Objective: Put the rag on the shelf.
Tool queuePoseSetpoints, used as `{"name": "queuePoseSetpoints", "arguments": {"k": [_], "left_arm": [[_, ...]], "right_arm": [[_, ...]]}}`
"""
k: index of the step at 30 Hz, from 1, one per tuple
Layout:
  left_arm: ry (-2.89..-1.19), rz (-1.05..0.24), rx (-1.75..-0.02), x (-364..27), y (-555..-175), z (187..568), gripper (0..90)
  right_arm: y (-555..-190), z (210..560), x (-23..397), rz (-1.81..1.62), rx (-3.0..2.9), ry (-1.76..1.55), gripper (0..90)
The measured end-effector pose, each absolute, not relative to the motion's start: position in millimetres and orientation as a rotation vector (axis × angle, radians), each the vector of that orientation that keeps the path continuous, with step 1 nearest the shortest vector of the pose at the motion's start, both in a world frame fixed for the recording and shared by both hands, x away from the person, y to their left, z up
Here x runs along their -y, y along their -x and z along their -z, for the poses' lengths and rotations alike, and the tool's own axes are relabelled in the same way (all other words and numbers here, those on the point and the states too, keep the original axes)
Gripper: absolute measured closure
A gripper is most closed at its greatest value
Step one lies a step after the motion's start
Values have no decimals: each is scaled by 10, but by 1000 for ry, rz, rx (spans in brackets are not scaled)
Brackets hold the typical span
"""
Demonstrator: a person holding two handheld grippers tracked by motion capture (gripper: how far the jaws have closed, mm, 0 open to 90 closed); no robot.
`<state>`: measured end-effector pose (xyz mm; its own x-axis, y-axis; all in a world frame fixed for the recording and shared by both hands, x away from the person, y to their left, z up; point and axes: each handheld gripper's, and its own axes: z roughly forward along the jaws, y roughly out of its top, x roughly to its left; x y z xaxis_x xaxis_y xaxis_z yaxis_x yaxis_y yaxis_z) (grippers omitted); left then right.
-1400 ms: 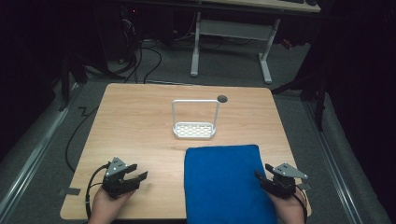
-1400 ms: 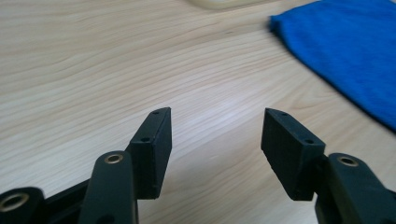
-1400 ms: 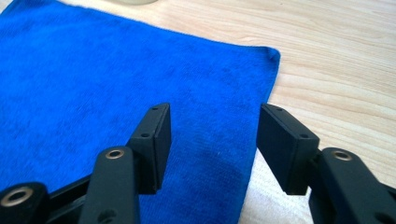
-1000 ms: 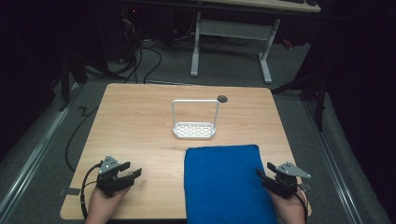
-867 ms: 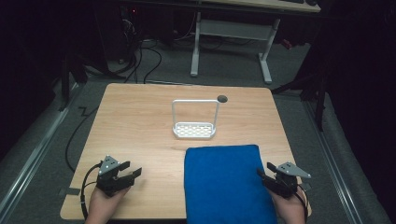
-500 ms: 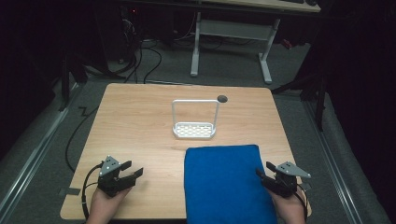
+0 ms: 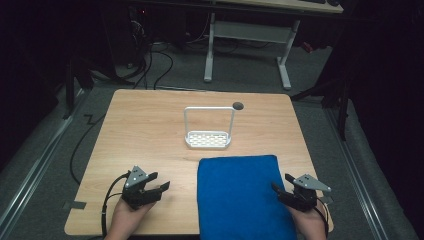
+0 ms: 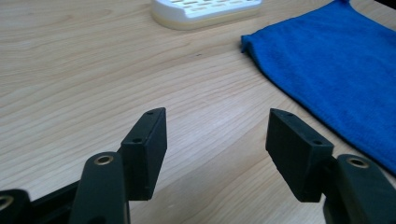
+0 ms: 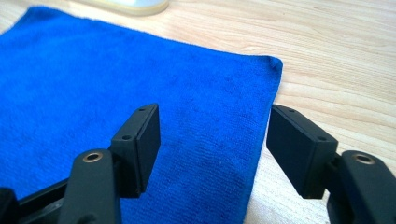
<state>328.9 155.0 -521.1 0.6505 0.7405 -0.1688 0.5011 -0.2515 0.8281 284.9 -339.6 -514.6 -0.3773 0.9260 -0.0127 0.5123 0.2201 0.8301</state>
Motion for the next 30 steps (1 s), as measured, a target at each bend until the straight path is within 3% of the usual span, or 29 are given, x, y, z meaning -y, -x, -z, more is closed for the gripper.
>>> {"name": "queuePoseSetpoints", "arguments": {"k": [4,30], "left_arm": [[-1911,-269,-976,-1418,-3364,5214,393],[-2003,-260,-889,-506,-3873,5245,374]], "right_arm": [[-2849,5127,3401,-1056,-1982,-1326,371],[-2859,5131,3372,-1077,-2025,-1297,372]]}}
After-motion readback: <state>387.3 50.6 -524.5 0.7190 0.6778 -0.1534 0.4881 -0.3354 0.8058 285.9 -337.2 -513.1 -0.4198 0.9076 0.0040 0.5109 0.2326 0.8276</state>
